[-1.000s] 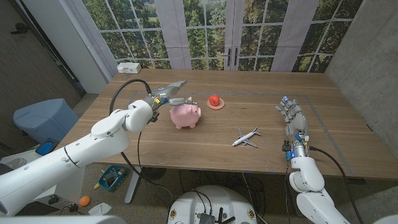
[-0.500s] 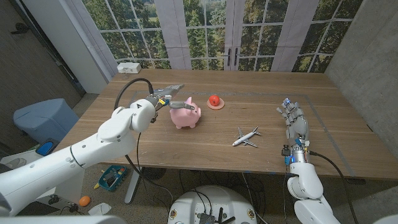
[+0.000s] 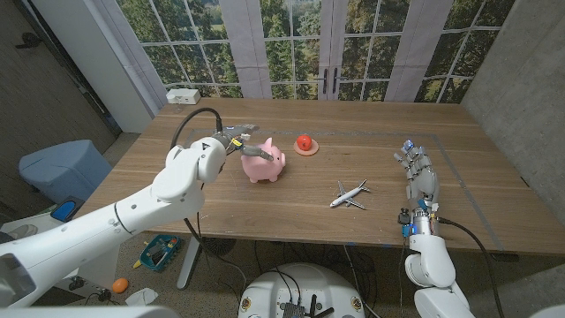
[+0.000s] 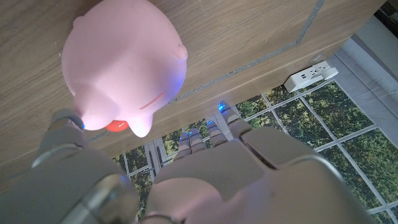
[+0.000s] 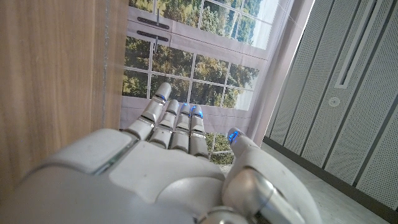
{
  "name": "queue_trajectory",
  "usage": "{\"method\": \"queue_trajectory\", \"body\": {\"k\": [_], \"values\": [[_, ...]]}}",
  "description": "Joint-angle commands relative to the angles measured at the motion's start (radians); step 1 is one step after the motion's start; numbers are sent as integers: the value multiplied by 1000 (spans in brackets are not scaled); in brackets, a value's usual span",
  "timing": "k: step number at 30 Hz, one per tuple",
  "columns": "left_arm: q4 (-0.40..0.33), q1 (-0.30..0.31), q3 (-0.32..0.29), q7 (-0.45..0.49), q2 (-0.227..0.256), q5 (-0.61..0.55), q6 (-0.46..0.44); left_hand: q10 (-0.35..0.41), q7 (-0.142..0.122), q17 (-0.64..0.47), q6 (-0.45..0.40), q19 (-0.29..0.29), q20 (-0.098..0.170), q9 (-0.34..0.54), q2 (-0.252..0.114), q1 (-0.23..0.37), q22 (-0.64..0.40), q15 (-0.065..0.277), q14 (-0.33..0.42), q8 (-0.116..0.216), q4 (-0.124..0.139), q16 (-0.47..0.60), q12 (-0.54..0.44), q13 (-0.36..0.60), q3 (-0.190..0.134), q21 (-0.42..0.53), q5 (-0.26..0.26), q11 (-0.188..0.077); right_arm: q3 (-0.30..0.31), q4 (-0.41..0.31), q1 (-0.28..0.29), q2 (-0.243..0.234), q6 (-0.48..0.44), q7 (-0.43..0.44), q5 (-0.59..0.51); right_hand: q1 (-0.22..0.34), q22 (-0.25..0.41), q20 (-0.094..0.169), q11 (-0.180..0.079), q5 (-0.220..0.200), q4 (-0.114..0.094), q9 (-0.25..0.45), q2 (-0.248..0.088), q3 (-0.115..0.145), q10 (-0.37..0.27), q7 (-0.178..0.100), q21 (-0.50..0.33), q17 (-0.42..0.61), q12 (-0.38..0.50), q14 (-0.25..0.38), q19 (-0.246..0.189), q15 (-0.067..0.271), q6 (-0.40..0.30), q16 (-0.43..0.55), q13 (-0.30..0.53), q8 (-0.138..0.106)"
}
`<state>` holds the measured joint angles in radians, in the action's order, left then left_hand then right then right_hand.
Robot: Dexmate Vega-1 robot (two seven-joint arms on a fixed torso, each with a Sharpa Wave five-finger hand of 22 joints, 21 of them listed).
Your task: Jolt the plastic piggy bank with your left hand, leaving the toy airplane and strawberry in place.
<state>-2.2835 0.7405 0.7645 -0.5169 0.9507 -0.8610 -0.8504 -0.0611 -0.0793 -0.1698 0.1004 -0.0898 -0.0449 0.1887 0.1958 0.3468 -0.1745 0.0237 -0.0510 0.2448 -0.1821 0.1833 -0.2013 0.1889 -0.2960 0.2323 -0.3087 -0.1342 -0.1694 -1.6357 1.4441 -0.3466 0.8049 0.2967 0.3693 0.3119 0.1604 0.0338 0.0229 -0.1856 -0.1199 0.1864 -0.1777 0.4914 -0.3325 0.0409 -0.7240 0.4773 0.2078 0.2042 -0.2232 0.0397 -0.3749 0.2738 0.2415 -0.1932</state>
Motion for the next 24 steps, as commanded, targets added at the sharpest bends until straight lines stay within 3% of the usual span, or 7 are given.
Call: {"method": "queue_trajectory", "body": {"k": [1, 6, 10, 13, 18, 24], "values": [[41, -64, 66, -212, -57, -187, -51, -8, -13, -6, 10, 1, -8, 3, -1, 24, -4, -10, -14, 0, 1, -5, 0, 2, 13, -6, -14, -4, 8, 17, -10, 25, 17, 29, -69, 0, 6, 41, -5, -1, 7, 3, -4, 4, -9, -2, 6, 2, 4, 11, -9, 24, -9, 6, 1, -5], [71, -75, 74, -271, -91, -259, -26, 13, -31, -6, -10, -7, -4, 3, -5, 56, -4, -11, -11, 8, 1, -2, -6, 2, 29, -9, -24, -29, 14, 27, -13, 38, 31, 45, -105, 0, 6, 40, -6, 0, 10, 3, -3, 4, -12, -3, 9, 2, 6, 12, -11, 25, -11, 8, 1, -5], [91, -86, 58, -304, -101, -247, 48, 21, -34, -5, -15, -9, -6, 3, -6, 73, -4, -10, -8, 10, 1, 0, -7, 2, 37, -11, -29, -30, 18, 38, -13, 49, 48, 55, -125, -1, 6, 41, -5, 0, 11, 3, -3, 5, -13, -5, 10, 2, 5, 14, -14, 27, -11, 9, 0, -5], [109, -96, 60, -354, -125, -289, 52, 18, -35, -5, -8, -9, -5, 3, -6, 83, -4, -10, -8, 7, 1, -1, -5, 2, 41, -13, -32, -20, 20, 48, -14, 54, 59, 56, -133, -1, 6, 41, -5, 0, 13, 3, -3, 6, -14, -5, 11, 1, 6, 14, -16, 27, -12, 9, -1, -6], [155, -117, 67, -466, -172, -381, 47, -20, -21, -6, 54, -2, -11, 4, -7, 135, -5, -29, -22, -17, 5, -4, 9, 3, 71, -23, -47, 38, 25, 64, -17, 65, 80, 61, -149, 4, 6, 41, -6, -1, 21, 3, -2, 8, -18, -7, 14, -1, 7, 16, -18, 28, -13, 10, -1, -6], [188, -102, 35, -479, -206, -393, 78, -24, -24, -6, 57, -5, -11, 4, -7, 147, -6, -36, -12, -18, 6, 0, 9, 3, 81, -24, -50, 39, 35, 51, -11, 69, 73, 73, -178, 5, 7, 41, -7, 0, 25, 3, -2, 9, -19, -7, 16, -1, 8, 18, -22, 28, -16, 11, -2, -6]]}}
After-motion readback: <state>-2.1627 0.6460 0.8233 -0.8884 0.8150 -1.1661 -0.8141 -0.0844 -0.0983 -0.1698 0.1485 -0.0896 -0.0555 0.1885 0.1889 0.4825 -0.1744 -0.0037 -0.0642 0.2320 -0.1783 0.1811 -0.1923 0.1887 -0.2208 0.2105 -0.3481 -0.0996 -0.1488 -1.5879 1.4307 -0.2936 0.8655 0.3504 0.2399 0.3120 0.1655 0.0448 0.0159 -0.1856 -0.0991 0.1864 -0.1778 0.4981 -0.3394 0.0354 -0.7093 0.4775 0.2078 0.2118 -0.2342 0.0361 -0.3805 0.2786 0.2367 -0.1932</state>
